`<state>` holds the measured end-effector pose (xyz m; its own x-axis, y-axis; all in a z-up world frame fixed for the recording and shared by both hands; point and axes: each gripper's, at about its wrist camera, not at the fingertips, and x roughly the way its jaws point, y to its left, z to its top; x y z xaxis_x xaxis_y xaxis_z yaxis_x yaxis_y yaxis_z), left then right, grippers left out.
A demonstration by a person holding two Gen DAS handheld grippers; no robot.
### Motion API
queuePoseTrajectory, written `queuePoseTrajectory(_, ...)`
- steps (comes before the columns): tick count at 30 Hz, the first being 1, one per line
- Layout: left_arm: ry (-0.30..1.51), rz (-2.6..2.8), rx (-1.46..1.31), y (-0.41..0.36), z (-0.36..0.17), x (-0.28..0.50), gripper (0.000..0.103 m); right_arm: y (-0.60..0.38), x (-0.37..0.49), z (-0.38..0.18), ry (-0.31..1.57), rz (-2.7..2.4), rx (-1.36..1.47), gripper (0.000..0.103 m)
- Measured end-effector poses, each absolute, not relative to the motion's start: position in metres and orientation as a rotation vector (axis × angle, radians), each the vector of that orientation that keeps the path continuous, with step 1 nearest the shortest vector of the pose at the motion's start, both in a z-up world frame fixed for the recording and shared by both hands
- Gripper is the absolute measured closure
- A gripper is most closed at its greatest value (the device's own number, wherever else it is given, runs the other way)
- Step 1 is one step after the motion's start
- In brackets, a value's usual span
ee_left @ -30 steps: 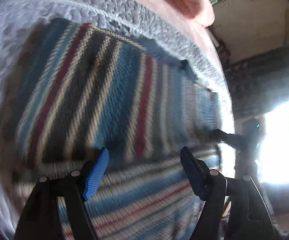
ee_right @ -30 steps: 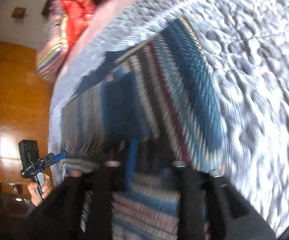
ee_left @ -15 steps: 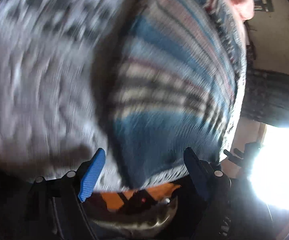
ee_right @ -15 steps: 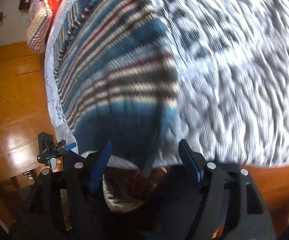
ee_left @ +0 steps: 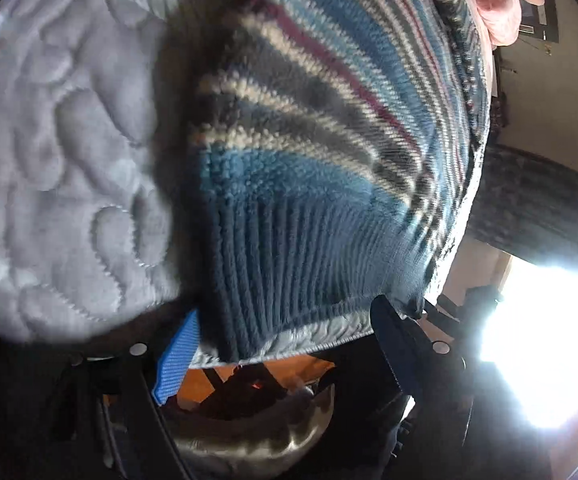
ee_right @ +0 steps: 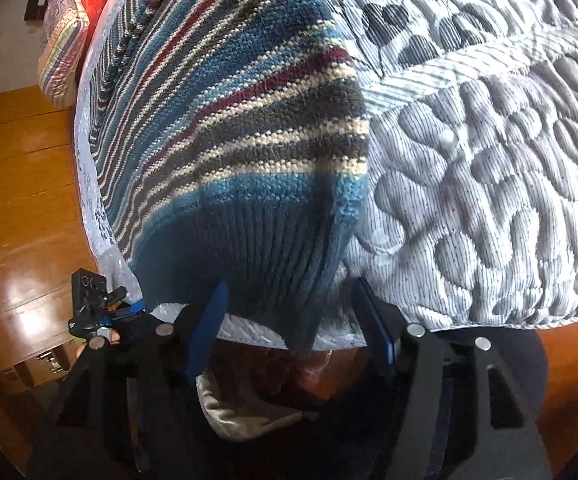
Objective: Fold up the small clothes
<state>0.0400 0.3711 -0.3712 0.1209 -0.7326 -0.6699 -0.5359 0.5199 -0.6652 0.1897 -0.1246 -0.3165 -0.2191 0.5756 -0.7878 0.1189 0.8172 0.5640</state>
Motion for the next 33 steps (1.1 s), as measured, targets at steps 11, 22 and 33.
queuePoseTrajectory(11, 1.466, -0.143, -1.207, 0.374, -0.372, 0.024, 0.091, -0.124, 0.187, -0.315, 1.766, 0.468, 0.544, 0.047)
queuePoseTrajectory(22, 1.355, -0.158, -1.250, 0.386, -0.351, 0.011, 0.093, -0.125, 0.177, -0.324, 1.767, 0.486, 0.639, 0.095)
queuePoseTrajectory(33, 1.164, -0.201, -1.255, 0.415, -0.280, -0.008, 0.094, -0.146, 0.185, -0.239, 1.488, 0.648, 0.767, 0.096)
